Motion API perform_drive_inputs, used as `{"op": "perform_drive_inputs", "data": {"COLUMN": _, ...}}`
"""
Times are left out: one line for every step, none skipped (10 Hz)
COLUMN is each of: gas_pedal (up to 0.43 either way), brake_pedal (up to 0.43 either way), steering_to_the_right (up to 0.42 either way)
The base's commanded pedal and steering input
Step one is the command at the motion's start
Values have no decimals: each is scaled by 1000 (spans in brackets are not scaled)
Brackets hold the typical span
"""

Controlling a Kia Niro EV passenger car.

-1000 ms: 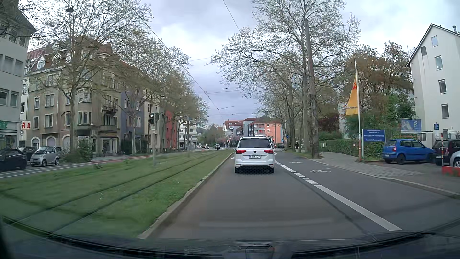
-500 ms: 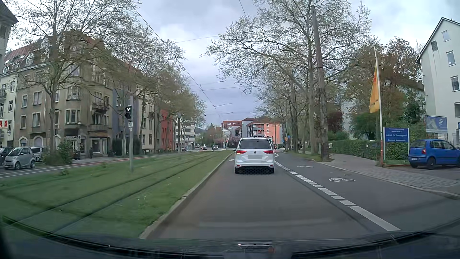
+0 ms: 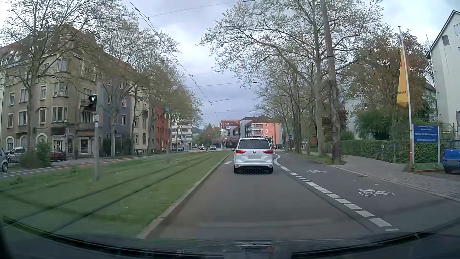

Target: Follow the waypoints while adhering to traffic rules and regulations

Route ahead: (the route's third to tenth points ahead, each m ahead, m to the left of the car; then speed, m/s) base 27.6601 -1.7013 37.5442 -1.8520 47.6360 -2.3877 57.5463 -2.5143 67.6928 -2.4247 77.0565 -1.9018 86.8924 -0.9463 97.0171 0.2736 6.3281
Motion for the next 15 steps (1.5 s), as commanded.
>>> {"op": "perform_drive_inputs", "data": {"gas_pedal": 39, "brake_pedal": 0, "steering_to_the_right": 7}}
{"op": "perform_drive_inputs", "data": {"gas_pedal": 39, "brake_pedal": 0, "steering_to_the_right": 6}}
{"op": "perform_drive_inputs", "data": {"gas_pedal": 39, "brake_pedal": 0, "steering_to_the_right": 6}}
{"op": "perform_drive_inputs", "data": {"gas_pedal": 59, "brake_pedal": 0, "steering_to_the_right": 5}}
{"op": "perform_drive_inputs", "data": {"gas_pedal": 67, "brake_pedal": 0, "steering_to_the_right": 5}}
{"op": "perform_drive_inputs", "data": {"gas_pedal": 87, "brake_pedal": 0, "steering_to_the_right": 3}}
{"op": "perform_drive_inputs", "data": {"gas_pedal": 98, "brake_pedal": 0, "steering_to_the_right": 2}}
{"op": "perform_drive_inputs", "data": {"gas_pedal": 98, "brake_pedal": 0, "steering_to_the_right": 0}}
{"op": "perform_drive_inputs", "data": {"gas_pedal": 98, "brake_pedal": 0, "steering_to_the_right": -2}}
{"op": "perform_drive_inputs", "data": {"gas_pedal": 98, "brake_pedal": 0, "steering_to_the_right": -2}}
{"op": "perform_drive_inputs", "data": {"gas_pedal": 98, "brake_pedal": 0, "steering_to_the_right": -2}}
{"op": "perform_drive_inputs", "data": {"gas_pedal": 98, "brake_pedal": 0, "steering_to_the_right": -2}}
{"op": "perform_drive_inputs", "data": {"gas_pedal": 98, "brake_pedal": 0, "steering_to_the_right": -2}}
{"op": "perform_drive_inputs", "data": {"gas_pedal": 98, "brake_pedal": 0, "steering_to_the_right": -2}}
{"op": "perform_drive_inputs", "data": {"gas_pedal": 98, "brake_pedal": 0, "steering_to_the_right": -2}}
